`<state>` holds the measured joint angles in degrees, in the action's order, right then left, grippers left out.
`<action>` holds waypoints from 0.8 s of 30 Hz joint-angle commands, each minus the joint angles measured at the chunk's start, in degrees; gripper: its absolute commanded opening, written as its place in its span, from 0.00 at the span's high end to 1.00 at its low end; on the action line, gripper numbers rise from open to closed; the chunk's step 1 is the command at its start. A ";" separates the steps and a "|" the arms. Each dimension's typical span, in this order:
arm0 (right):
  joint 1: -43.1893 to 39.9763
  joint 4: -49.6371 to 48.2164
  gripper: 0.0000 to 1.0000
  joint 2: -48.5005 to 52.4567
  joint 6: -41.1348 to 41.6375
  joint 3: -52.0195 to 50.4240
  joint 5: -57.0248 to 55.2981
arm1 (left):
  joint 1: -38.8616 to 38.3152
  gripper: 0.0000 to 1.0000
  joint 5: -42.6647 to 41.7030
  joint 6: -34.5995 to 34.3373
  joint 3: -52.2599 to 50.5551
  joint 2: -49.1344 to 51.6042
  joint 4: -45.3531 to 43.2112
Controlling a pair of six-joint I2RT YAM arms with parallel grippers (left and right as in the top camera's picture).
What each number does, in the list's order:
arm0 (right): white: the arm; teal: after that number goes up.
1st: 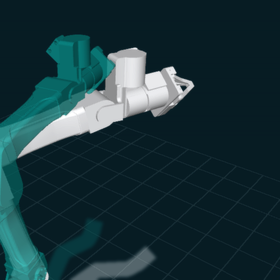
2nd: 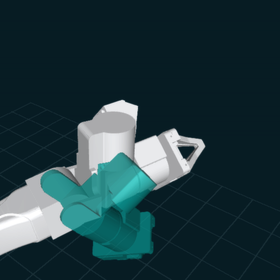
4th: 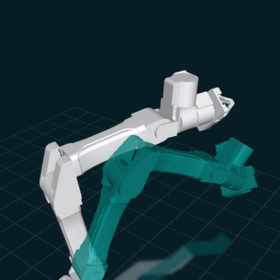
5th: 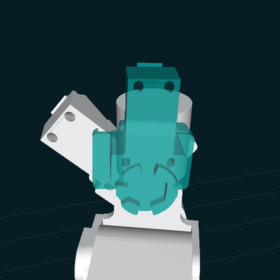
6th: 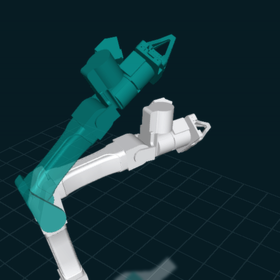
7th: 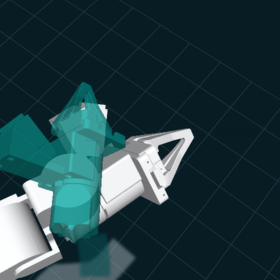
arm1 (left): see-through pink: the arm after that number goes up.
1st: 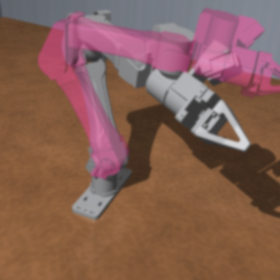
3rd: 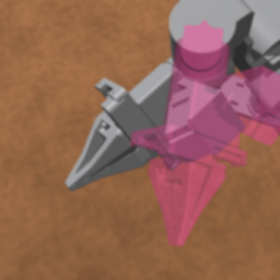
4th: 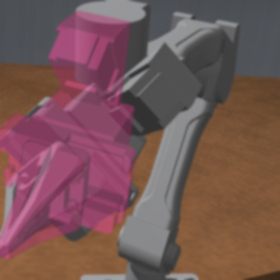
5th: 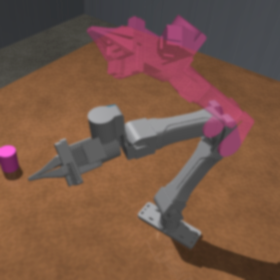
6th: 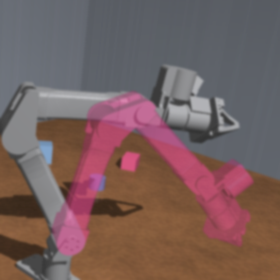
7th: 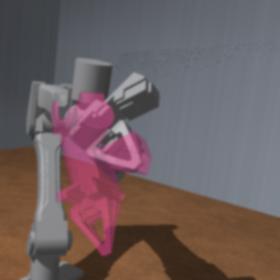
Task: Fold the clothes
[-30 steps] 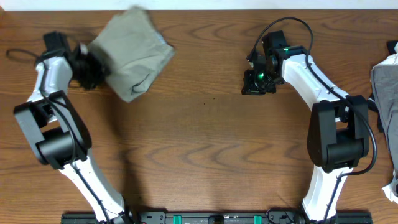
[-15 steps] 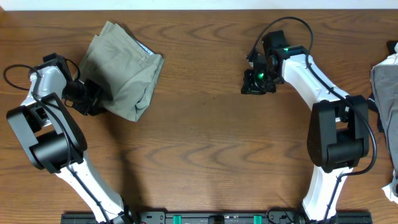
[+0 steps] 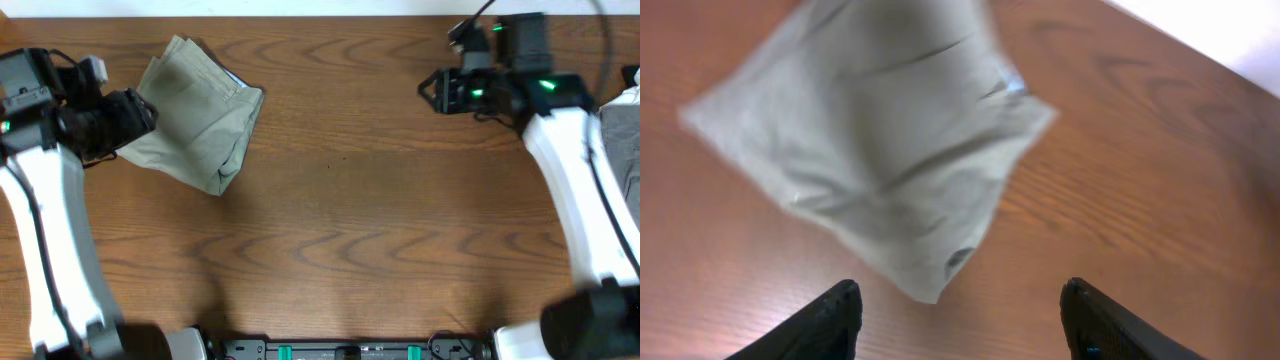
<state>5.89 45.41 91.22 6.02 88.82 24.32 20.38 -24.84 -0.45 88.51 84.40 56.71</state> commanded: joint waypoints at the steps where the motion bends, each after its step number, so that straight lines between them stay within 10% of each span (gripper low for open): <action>1: -0.59 0.83 0.01 -8.07 -1.44 0.44 -4.07 | -2.51 0.02 4.37 7.93 0.63 -5.97 0.55; 24: -0.59 12.02 0.01 -26.91 -2.75 0.33 -12.37 | -3.10 0.02 5.22 7.93 0.63 -11.74 0.74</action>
<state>5.85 57.19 65.82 4.91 88.88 17.10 17.34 -20.34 6.33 88.75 72.64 57.25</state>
